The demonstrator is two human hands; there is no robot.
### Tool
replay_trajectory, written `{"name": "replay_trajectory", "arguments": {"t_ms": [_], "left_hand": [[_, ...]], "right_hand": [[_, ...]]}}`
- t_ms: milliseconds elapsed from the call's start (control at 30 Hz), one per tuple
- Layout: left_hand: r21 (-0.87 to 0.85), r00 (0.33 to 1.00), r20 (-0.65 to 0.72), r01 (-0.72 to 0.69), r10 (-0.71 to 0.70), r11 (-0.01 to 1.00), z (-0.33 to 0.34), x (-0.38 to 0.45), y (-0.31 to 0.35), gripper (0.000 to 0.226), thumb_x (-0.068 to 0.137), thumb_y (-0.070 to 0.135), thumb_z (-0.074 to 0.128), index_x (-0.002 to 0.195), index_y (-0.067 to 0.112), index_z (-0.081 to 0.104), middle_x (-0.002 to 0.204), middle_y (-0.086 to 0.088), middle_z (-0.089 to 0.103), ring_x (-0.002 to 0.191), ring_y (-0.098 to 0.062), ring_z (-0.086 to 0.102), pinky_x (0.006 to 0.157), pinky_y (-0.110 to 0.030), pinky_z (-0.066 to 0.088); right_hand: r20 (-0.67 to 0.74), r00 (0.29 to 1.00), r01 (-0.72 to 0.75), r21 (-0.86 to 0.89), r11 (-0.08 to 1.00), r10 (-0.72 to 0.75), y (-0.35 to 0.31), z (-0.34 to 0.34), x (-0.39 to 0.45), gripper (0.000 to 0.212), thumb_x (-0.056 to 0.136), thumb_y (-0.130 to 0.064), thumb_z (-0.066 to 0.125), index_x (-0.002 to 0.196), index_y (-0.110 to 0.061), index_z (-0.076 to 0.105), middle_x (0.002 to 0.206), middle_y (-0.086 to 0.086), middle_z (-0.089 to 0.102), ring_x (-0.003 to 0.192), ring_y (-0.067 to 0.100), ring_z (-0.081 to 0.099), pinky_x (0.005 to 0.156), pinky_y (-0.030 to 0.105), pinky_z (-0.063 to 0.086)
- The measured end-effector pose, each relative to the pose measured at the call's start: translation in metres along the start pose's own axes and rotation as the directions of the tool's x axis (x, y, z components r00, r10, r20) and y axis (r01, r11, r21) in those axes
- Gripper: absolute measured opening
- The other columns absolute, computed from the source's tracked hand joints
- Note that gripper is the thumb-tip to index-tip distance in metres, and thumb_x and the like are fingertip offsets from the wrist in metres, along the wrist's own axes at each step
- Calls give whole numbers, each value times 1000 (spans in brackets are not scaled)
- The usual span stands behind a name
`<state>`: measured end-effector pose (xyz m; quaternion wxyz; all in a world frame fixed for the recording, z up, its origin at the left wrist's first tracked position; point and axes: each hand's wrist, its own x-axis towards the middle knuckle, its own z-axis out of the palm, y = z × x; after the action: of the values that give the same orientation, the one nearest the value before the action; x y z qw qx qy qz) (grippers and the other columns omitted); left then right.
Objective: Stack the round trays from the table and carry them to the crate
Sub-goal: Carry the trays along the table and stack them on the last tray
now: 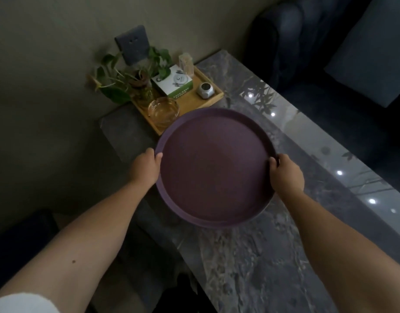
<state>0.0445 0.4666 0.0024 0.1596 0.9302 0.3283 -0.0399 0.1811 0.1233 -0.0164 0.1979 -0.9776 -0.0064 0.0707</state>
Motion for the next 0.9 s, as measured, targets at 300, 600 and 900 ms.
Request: {"name": "replay_trajectory", "arguments": {"t_ms": [300, 600, 900], "left_hand": [[57, 1000, 17, -18, 17, 998, 13, 30, -5, 31, 98, 39, 36, 90, 13, 50, 78, -5, 55, 67, -20, 55, 61, -42, 52], [80, 995, 70, -81, 75, 994, 18, 32, 0, 30, 99, 38, 34, 94, 13, 50, 84, -4, 54, 67, -19, 52, 54, -36, 42], [120, 993, 93, -86, 75, 989, 21, 34, -2, 31, 100, 40, 27, 90, 16, 42, 65, -1, 48, 51, -15, 45, 43, -30, 28]], "right_hand": [[-10, 999, -33, -103, 994, 32, -12, 22, 11, 39, 96, -43, 37, 109, -10, 53, 102, 22, 64, 87, 43, 60, 66, 43, 45], [-6, 989, -150, -152, 977, 151, -6, 24, 0, 43, 96, -46, 33, 115, -13, 54, 114, 22, 57, 94, 44, 58, 74, 45, 44], [-53, 978, -206, -151, 967, 200, -6, 33, -3, 42, 94, -51, 29, 107, -17, 48, 99, 22, 64, 83, 43, 61, 63, 40, 39]]}}
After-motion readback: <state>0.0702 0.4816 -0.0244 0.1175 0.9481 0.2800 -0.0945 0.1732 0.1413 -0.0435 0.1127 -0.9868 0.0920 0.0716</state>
